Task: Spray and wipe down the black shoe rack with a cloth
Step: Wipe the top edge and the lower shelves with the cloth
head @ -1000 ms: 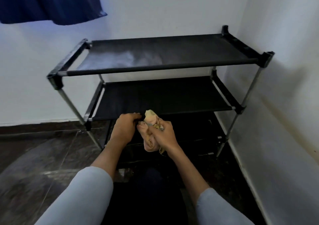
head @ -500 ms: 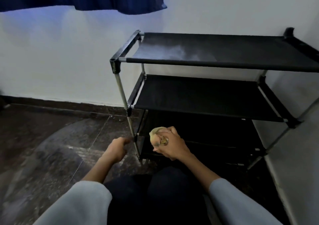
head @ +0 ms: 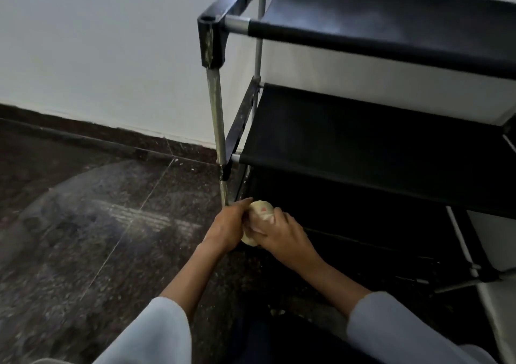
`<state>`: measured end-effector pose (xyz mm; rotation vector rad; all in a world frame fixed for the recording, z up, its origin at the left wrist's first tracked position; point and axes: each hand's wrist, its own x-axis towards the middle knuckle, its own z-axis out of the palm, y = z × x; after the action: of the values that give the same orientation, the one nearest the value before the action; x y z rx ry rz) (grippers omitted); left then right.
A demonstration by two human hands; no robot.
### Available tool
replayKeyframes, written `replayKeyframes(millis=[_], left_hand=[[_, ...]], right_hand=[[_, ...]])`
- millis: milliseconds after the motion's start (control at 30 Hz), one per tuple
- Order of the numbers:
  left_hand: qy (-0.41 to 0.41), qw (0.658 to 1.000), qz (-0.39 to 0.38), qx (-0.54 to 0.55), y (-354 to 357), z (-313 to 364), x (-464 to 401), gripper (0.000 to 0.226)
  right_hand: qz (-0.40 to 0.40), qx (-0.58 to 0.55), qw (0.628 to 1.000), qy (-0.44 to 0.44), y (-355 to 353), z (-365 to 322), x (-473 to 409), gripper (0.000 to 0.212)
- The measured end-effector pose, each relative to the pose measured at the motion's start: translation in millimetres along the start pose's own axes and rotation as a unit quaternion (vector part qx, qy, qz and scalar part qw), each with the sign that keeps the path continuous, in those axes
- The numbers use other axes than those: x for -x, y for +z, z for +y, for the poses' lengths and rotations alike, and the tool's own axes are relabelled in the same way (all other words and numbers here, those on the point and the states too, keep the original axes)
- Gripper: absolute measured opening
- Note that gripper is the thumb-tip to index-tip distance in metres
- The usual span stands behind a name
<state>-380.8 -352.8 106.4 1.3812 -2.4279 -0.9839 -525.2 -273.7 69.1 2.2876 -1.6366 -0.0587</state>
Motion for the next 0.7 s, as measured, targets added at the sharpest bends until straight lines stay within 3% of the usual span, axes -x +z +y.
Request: replayKeyframes(millis=[133, 267, 367, 433, 567, 700], left_hand=[[0.021, 0.999, -0.014, -0.031, 0, -6, -1, 0.058], [0.045, 0.996, 0.022, -0.073, 6, -14, -1, 0.068], [0.074, 0.990, 0.056, -0.102, 11, -16, -1, 0.065], [0.080, 0.989, 0.072, -0.105, 11, -16, -2, 0.063], [0.086, 0.987, 0.077, -0.114, 11, -15, -4, 0.048], [0.075, 0.985, 0.064, -0.138, 9, -11, -5, 0.028]], right_hand=[[0.079, 0.006, 0.996, 0.039, 23, 12, 34, 0.054], [0.155, 0.009, 0.985, 0.068, 33, 31, 80, 0.050], [0.156, -0.005, 0.980, 0.122, 33, 28, 90, 0.057], [0.176, -0.021, 0.970, 0.163, 32, 14, 84, 0.041], [0.184, -0.097, 0.958, 0.198, 31, -29, 29, 0.034], [0.144, -0.017, 0.973, 0.180, 34, -40, -2, 0.040]])
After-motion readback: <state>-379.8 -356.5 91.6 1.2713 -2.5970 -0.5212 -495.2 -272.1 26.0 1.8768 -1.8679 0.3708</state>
